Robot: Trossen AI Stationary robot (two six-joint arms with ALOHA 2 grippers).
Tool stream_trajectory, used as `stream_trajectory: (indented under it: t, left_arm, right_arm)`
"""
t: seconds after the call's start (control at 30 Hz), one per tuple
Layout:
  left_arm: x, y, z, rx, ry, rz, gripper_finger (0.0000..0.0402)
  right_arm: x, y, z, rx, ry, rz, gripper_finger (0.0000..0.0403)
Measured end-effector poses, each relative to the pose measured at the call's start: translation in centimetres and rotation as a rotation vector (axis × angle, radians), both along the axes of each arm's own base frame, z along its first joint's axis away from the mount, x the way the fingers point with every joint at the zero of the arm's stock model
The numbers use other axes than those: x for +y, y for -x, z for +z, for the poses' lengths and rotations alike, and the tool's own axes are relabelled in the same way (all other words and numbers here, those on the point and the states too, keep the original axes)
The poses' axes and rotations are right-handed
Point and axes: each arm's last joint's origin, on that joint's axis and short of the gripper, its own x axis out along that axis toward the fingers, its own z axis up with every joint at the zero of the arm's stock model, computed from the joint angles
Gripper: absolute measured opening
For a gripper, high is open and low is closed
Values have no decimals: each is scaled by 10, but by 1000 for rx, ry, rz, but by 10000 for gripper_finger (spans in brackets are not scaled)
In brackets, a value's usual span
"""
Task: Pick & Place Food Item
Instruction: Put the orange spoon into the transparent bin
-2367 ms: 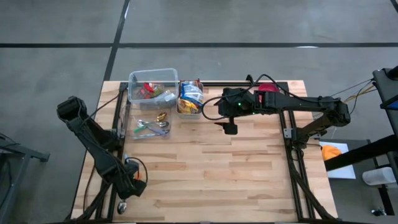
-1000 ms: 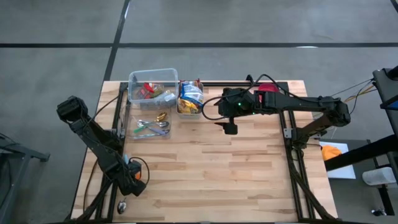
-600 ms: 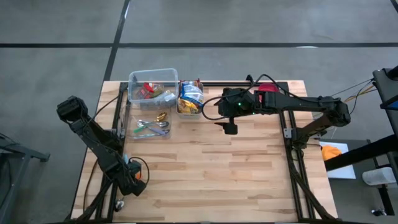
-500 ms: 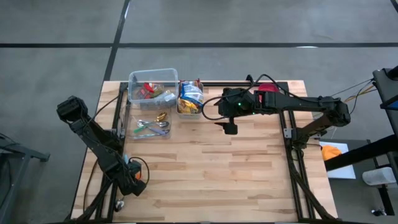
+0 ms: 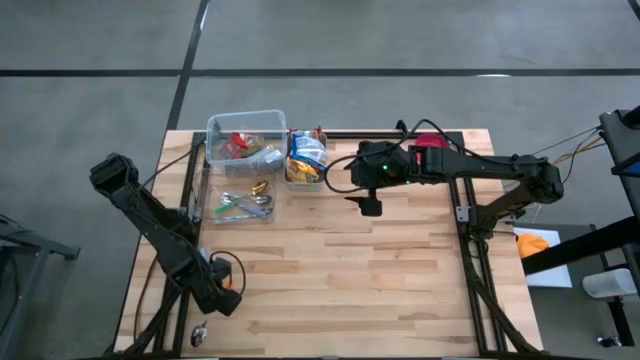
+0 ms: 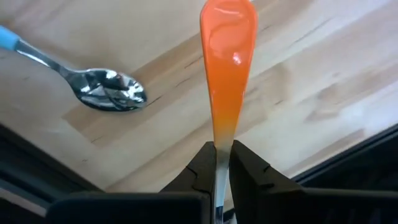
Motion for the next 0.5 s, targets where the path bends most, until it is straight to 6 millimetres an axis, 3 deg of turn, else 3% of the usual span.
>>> stream_trajectory:
  t: [0.23, 0.5]
  left_arm:
    - [7, -11, 32, -53, -115, 33, 26]
    - [20, -18, 90, -219, -428, 47, 26]
  right_arm:
    - [0, 0, 0, 0, 0, 0, 384]
    - [0, 0, 0, 0, 0, 0, 384]
